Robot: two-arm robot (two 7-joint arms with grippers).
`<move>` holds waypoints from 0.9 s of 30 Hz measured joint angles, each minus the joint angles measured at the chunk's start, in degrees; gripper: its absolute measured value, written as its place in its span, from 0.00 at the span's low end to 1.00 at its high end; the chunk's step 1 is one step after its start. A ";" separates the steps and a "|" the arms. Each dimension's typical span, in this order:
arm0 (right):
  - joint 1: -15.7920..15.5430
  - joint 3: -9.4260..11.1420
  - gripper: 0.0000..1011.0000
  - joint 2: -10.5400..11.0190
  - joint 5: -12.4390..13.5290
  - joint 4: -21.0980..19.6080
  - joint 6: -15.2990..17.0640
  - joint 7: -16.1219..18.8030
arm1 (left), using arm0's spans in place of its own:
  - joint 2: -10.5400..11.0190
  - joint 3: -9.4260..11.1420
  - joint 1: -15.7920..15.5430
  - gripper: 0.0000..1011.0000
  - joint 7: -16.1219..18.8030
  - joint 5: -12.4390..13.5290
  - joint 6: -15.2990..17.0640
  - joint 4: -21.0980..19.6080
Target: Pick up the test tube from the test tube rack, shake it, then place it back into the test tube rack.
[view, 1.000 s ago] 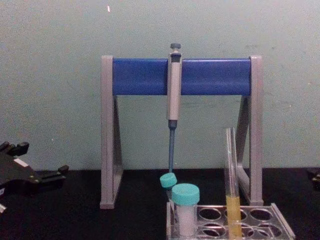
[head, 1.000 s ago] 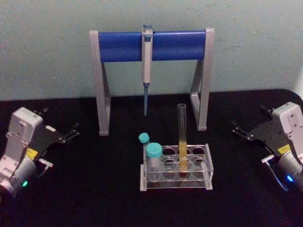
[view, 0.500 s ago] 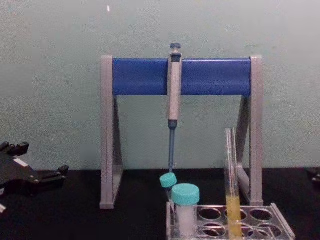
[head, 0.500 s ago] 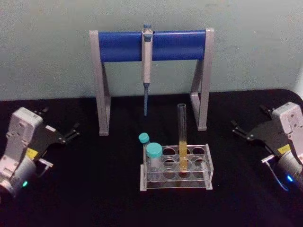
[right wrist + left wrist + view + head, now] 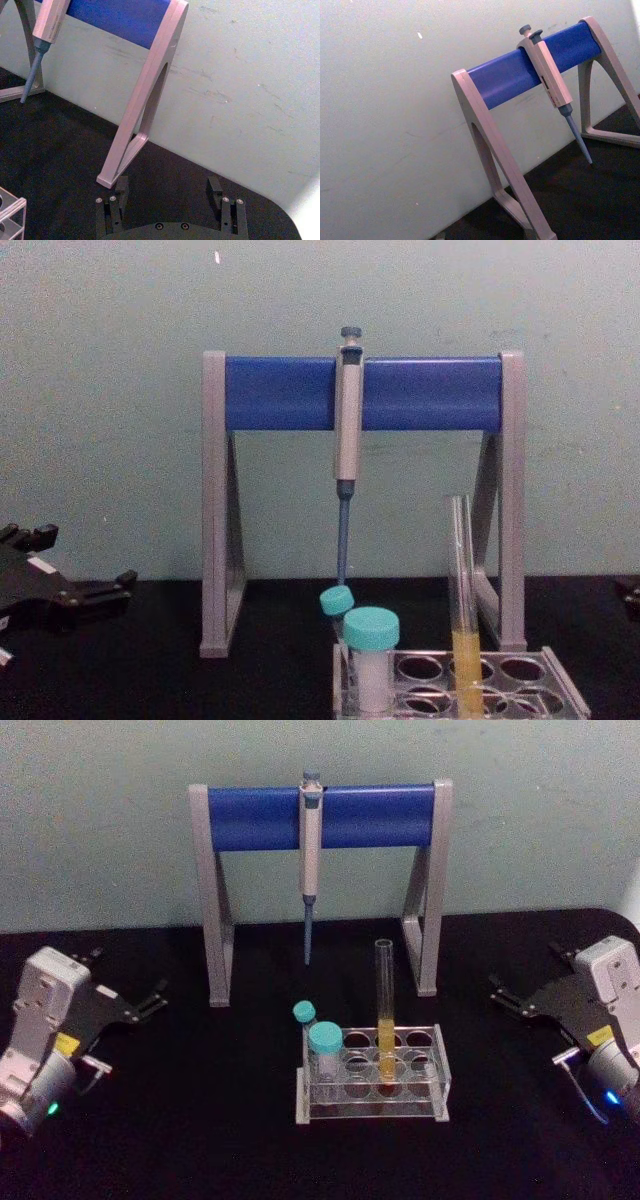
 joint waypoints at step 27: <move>0.00 0.00 0.99 0.00 0.00 0.00 0.00 0.00 | 0.00 0.00 0.00 1.00 0.00 0.00 0.00 0.00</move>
